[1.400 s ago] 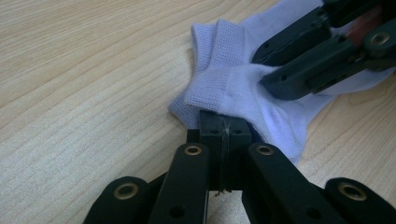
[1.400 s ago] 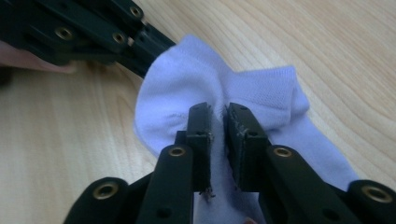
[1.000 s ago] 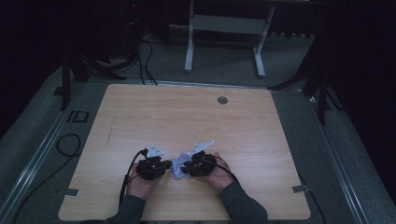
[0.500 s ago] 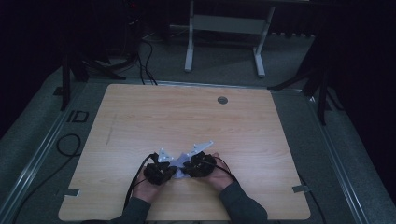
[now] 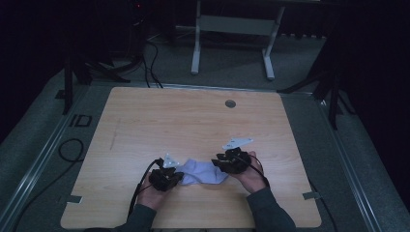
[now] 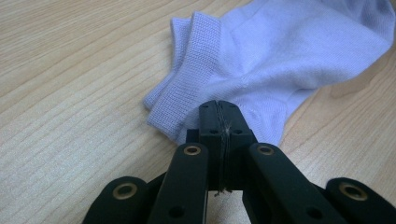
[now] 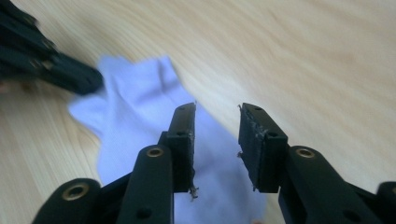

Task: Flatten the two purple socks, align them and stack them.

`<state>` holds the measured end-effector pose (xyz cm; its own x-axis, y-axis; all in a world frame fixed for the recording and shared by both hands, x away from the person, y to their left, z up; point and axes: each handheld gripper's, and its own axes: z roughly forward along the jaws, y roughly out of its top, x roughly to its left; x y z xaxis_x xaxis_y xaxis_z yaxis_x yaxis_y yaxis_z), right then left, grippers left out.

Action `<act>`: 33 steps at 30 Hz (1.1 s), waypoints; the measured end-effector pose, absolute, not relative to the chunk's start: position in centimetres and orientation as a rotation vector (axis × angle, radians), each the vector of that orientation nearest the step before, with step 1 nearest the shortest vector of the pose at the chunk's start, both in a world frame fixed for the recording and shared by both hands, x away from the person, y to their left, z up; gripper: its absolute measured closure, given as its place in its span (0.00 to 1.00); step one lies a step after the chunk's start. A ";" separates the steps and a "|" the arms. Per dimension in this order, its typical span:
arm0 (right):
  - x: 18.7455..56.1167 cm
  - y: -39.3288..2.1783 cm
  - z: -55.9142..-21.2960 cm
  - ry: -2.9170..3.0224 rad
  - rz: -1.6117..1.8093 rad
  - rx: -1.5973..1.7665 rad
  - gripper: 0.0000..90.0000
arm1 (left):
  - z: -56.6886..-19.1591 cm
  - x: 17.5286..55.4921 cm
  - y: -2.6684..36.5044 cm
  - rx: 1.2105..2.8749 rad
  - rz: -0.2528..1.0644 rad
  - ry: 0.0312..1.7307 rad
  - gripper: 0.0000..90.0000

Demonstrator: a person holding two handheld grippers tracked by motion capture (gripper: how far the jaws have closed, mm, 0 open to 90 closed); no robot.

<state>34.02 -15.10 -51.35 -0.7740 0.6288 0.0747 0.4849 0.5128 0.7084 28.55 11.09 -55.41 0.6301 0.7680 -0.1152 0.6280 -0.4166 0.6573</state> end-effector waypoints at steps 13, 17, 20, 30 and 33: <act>33.6 -16.6 -54.4 2.564 0.989 1.083 0.90 | -55.4 28.6 11.1 2.170 0.265 1.084 0.99; 33.4 -16.9 -54.0 2.523 0.980 1.068 0.98 | -55.5 28.6 11.2 2.170 0.258 1.079 0.99; 33.4 -17.1 -54.0 2.512 0.989 1.070 0.98 | -55.4 28.6 11.3 2.177 0.255 1.070 0.99; 33.4 -18.2 -53.7 2.448 1.012 1.098 0.99 | -55.4 28.7 11.5 2.188 0.237 1.058 0.98; 33.5 -18.5 -53.8 2.442 1.014 1.103 0.99 | -55.3 28.7 11.6 2.189 0.235 1.060 0.98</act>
